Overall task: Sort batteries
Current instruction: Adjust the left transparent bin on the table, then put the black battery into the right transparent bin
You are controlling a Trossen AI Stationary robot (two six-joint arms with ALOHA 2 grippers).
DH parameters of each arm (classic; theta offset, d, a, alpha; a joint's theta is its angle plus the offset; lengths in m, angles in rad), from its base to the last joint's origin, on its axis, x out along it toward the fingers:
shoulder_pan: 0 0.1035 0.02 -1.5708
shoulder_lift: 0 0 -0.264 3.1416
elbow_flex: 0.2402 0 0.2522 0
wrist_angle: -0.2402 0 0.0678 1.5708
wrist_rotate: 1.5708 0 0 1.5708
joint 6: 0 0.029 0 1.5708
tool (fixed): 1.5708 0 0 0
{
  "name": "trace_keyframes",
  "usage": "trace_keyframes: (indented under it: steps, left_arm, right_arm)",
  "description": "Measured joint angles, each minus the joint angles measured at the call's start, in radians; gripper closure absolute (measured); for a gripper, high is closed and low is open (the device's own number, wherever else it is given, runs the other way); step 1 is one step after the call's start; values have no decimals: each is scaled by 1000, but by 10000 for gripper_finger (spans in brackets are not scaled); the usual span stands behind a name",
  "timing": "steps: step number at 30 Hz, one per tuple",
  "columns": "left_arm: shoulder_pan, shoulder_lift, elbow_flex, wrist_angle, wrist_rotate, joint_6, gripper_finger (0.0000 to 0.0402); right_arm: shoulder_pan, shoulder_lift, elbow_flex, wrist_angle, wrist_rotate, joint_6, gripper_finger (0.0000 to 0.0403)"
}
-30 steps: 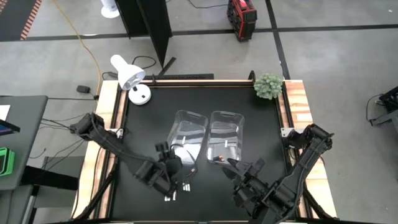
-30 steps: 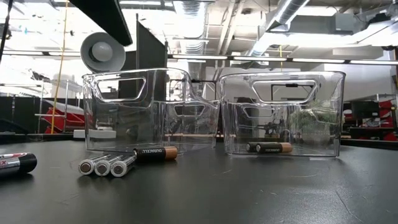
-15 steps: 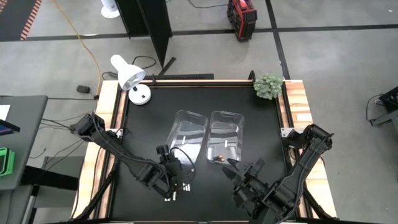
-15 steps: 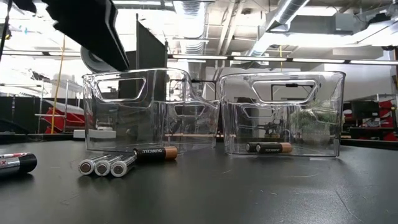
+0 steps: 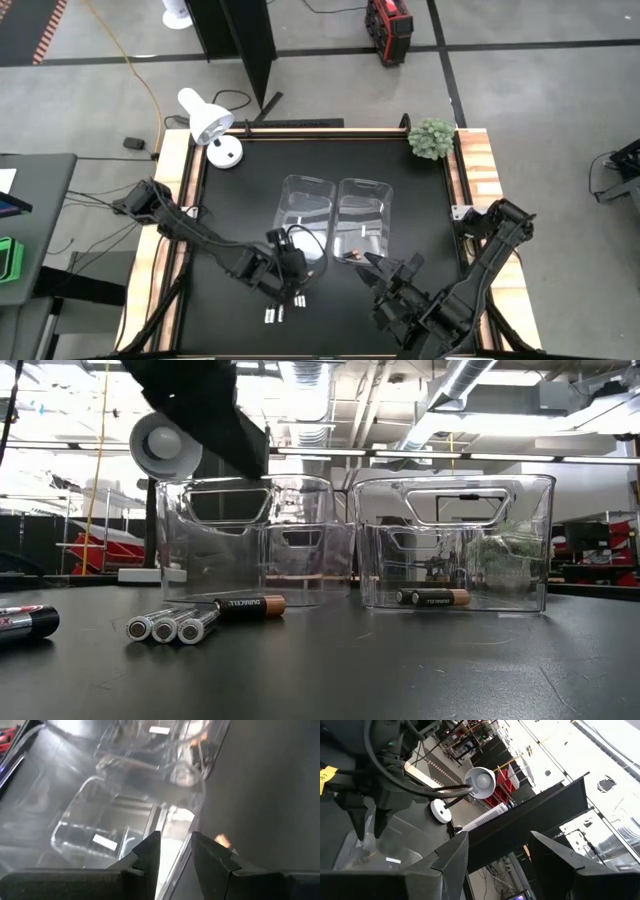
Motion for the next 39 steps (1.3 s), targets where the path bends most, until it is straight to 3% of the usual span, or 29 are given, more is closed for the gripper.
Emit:
trace_keyframes:
  steps: [23,33,39]
  left_arm:
    - [96,0,0,169,25,71,294]
    - [27,-54,48,182,8,132,294]
    - [-36,-25,49,196,207,103,294]
  right_arm:
    - [0,0,0,0,0,0,180]
    - [2,0,0,0,-2,0,180]
    - [2,0,0,0,-3,0,180]
